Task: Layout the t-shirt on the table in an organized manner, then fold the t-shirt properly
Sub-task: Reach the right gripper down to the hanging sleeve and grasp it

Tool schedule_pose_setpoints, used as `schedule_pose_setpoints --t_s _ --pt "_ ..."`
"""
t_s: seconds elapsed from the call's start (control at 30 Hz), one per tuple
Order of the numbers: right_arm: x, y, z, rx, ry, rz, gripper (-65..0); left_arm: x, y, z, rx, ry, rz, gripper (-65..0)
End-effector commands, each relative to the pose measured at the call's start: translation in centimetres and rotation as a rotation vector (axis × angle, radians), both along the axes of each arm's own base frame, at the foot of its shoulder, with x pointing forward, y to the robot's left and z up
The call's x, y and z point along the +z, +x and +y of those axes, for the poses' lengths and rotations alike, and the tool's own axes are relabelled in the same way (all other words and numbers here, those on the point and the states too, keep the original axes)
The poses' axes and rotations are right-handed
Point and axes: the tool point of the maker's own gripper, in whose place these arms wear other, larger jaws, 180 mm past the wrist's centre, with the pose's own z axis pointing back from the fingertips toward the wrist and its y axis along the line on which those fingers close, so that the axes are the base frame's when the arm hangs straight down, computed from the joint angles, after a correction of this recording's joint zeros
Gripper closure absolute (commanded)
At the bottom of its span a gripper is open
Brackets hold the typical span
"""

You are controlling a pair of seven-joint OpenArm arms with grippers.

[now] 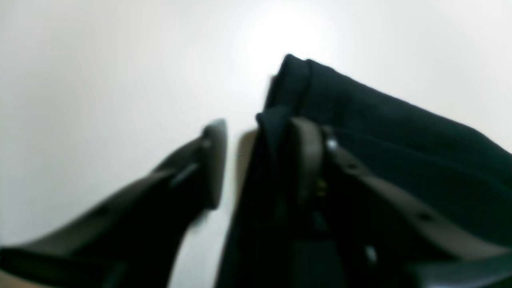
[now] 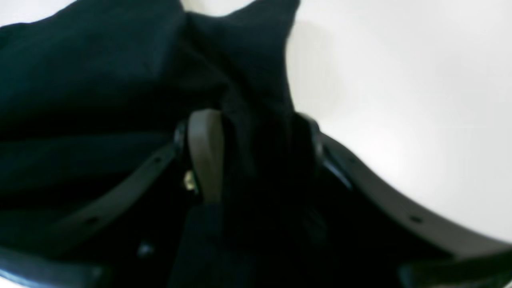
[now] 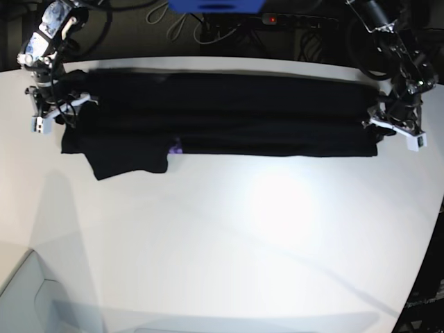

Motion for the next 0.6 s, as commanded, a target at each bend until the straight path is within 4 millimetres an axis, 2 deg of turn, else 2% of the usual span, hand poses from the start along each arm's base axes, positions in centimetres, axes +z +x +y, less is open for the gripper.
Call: schedule_pose_setpoints --t_s 0.0,0.3,0.57 --pt "1.8 0.9 -0.5 -0.012 -0.019 -0.067 -28.2 0.0 -0.4 0.5 -0.001 0.019 0.027 -28.4" --pt "5.6 1.1 -1.3 -0.034 -0.091 -0.149 -28.3 -0.1 -0.3 0.4 0.003 0.011 0.026 -28.4" --pt "5.9 0.9 -1.9 -0.049 -0.102 -0.153 -28.4 -0.1 -0.1 0.3 0.003 0.007 0.022 -28.4"
